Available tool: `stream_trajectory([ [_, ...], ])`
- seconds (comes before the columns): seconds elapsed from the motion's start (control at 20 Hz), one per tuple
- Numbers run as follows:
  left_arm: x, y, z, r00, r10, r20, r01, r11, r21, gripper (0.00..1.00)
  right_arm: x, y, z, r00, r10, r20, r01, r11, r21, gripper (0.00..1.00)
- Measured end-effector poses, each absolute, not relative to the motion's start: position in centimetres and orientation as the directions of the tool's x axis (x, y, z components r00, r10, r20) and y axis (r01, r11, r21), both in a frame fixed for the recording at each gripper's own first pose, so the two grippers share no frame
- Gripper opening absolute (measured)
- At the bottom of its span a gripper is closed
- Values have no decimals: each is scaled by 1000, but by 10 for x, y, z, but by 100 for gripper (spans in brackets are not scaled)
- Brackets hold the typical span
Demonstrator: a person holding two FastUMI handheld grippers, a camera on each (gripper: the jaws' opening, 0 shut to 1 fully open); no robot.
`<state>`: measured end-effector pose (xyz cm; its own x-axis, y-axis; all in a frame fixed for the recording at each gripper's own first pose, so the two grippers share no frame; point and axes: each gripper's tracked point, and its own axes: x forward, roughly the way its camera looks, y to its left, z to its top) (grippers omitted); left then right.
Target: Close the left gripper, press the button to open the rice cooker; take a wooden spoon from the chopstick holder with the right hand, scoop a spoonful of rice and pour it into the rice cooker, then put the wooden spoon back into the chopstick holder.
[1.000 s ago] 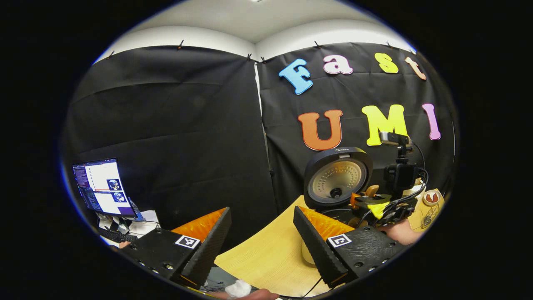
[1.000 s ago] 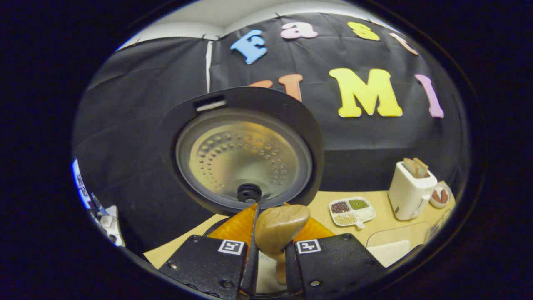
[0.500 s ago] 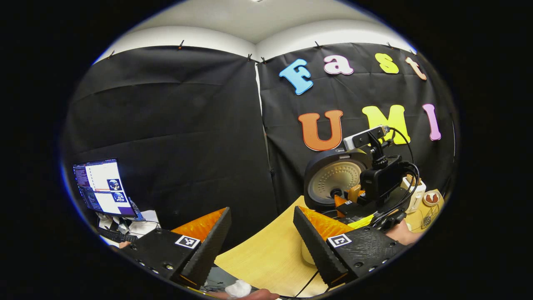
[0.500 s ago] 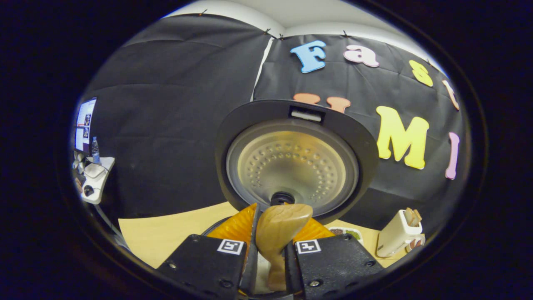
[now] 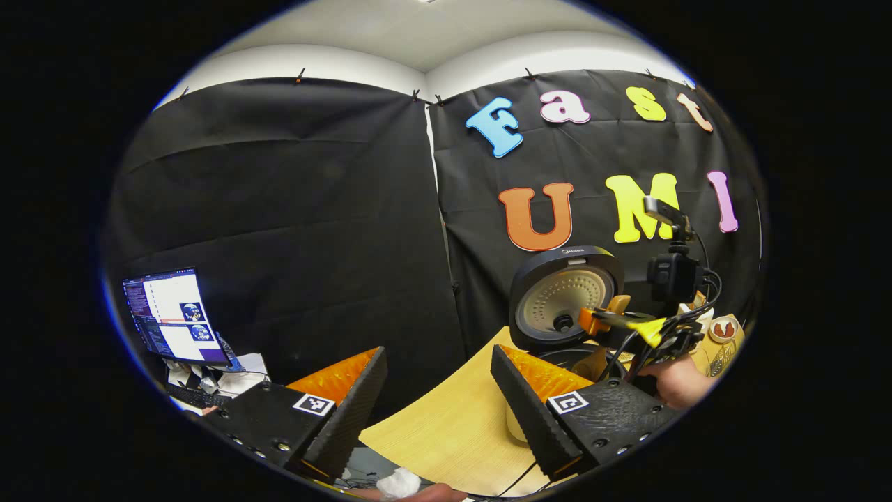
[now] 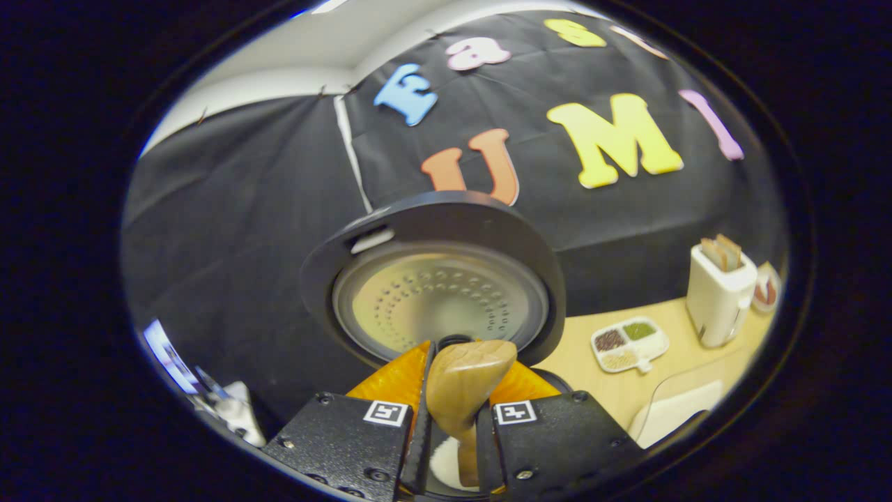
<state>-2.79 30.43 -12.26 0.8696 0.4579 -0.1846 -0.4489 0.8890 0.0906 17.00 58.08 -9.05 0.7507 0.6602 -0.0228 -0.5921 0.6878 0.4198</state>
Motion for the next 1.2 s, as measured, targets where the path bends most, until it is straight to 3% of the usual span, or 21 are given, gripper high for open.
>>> stream_trajectory([
  [0.15, -28, 305, -119, 874, 453, -175, -442, 891, 98, 95, 185, 560, -84, 757, 653, 8, -507, 580, 638, 32],
  [0.5, -24, 301, -116, 891, 424, -162, -411, 905, 107, 95, 200, 493, -47, 801, 591, 96, -466, 515, 720, 32],
  [0.75, -13, 270, -104, 910, 386, -147, -374, 921, 105, 95, 217, 416, -33, 852, 508, 122, -430, 549, 717, 32],
  [1.2, 8, 213, -105, 943, 296, -152, -283, 954, 99, 95, 267, 191, -51, 969, 228, 89, -230, 722, 652, 32],
])
